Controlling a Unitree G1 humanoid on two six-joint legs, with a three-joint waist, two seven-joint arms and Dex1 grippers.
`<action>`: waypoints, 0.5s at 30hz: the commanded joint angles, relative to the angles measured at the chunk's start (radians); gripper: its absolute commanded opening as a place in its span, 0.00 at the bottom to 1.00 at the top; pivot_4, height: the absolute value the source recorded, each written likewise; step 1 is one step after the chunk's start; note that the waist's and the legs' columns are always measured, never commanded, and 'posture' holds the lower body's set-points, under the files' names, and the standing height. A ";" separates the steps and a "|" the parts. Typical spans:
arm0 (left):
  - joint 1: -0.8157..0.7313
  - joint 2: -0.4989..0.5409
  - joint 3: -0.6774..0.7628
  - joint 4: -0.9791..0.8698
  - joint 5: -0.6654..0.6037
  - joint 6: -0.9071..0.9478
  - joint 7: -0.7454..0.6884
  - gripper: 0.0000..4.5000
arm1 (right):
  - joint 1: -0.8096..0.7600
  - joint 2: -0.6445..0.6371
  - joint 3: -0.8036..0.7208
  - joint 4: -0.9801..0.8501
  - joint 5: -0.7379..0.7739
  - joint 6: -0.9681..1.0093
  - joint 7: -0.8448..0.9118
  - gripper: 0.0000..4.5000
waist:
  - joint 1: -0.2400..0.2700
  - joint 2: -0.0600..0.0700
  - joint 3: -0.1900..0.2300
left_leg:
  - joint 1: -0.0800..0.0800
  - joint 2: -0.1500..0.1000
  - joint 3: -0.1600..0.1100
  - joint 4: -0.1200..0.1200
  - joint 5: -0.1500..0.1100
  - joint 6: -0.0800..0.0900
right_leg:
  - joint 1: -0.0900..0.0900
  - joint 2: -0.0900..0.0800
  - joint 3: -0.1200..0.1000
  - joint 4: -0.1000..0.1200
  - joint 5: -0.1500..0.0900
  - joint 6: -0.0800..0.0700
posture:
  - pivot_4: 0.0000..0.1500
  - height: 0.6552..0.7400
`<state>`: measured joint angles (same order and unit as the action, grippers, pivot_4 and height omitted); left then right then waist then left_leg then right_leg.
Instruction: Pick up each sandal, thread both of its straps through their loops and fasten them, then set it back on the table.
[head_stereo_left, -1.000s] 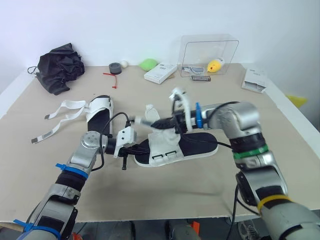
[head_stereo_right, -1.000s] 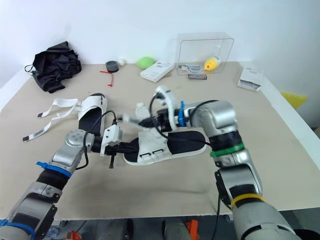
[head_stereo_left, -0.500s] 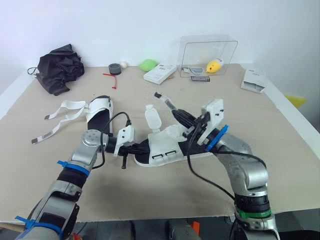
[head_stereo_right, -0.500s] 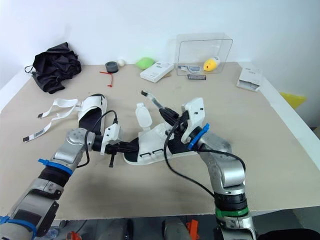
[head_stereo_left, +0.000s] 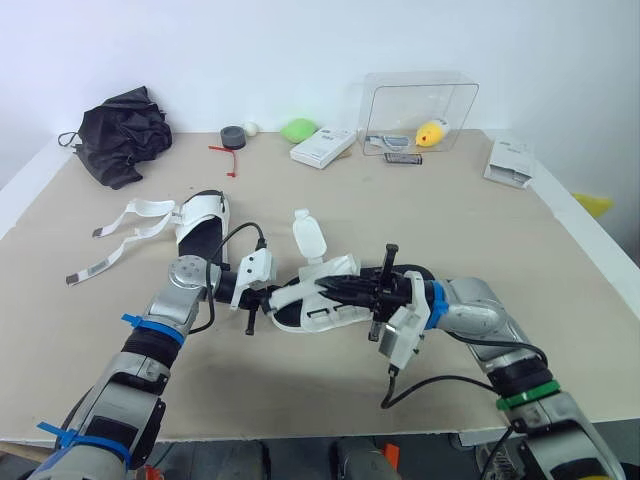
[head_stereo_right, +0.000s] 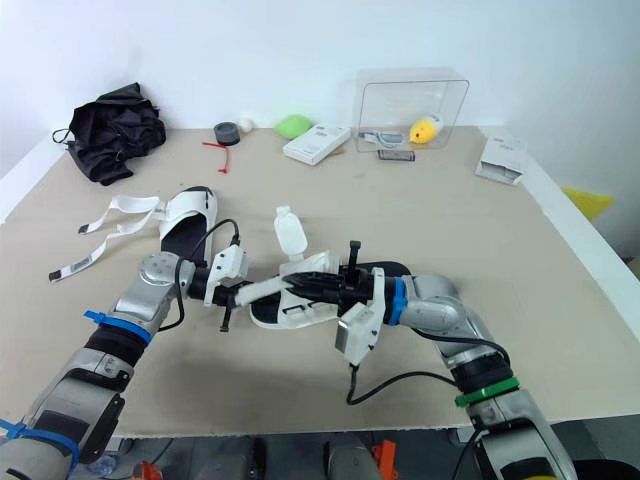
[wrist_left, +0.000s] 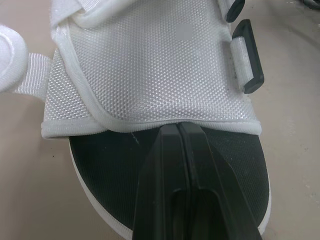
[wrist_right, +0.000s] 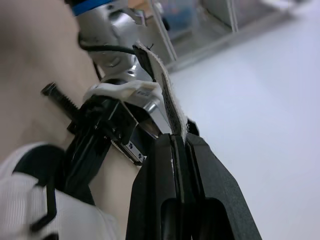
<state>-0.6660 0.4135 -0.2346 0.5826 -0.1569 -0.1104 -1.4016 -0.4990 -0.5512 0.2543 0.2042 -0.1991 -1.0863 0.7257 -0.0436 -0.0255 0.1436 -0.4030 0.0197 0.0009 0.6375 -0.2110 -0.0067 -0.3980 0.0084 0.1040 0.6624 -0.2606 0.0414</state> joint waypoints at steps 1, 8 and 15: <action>0.048 0.002 -0.072 0.071 0.088 0.023 0.010 0.00 | -0.068 -0.038 0.028 0.130 -0.072 -0.175 -0.032 0.13 | 0.000 0.000 0.000 | 0.000 0.000 0.000 0.000 0.000 0.000 | 0.000 0.000 0.000 0.000 0.000 0.000 | 1.00 1.00; 0.058 0.009 -0.071 0.060 0.086 0.027 0.012 0.00 | -0.123 -0.134 0.118 0.167 -0.041 -0.237 -0.023 0.67 | -0.001 -0.003 0.002 | 0.008 0.001 0.001 -0.001 0.000 0.000 | 0.007 -0.002 0.004 0.000 -0.003 -0.005 | 1.00 1.00; 0.047 0.009 -0.076 0.075 0.089 0.022 0.009 0.00 | -0.165 -0.312 0.129 0.176 0.068 -0.128 0.043 0.98 | -0.002 -0.004 0.003 | 0.012 0.000 0.002 -0.002 0.000 0.001 | 0.010 -0.007 0.006 0.000 -0.004 -0.004 | 1.00 1.00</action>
<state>-0.6605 0.4127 -0.2381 0.5829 -0.1568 -0.1109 -1.3885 -0.6377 -0.8244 0.3944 0.3948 -0.2315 -1.2981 0.7283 -0.0457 -0.0295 0.1466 -0.3910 0.0195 0.0035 0.6359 -0.2110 -0.0061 -0.3882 0.0009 0.1095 0.6626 -0.2648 0.0371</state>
